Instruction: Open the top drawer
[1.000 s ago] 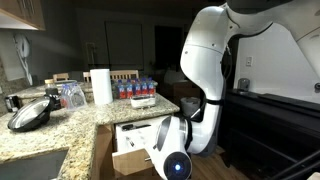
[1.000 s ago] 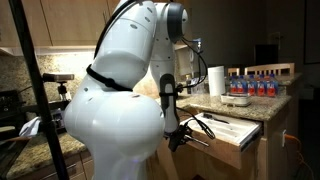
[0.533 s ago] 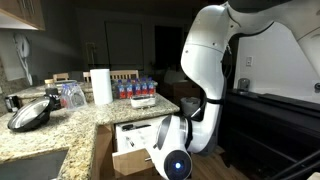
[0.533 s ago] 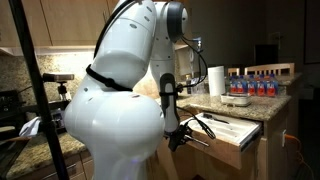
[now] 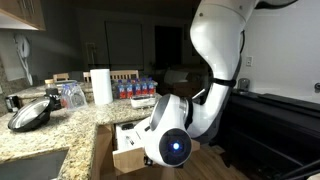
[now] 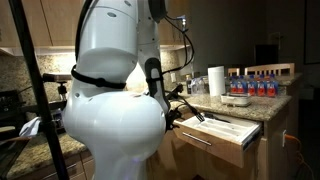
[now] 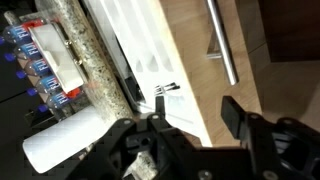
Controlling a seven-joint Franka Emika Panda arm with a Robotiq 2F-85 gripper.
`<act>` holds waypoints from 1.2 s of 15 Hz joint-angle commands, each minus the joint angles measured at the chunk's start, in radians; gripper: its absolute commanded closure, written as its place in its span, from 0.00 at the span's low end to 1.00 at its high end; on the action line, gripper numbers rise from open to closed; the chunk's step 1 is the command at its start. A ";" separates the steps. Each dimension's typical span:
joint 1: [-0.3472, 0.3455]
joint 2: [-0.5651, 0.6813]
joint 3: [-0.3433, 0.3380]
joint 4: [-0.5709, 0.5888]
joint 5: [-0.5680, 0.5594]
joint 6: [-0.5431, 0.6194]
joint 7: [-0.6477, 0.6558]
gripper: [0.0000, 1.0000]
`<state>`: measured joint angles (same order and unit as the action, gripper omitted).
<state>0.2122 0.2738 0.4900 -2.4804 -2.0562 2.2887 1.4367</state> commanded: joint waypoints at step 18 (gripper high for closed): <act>0.079 -0.130 -0.134 0.262 0.997 0.104 -0.618 0.00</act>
<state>0.2703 0.0942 0.3730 -2.3032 -1.2078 2.4316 0.9170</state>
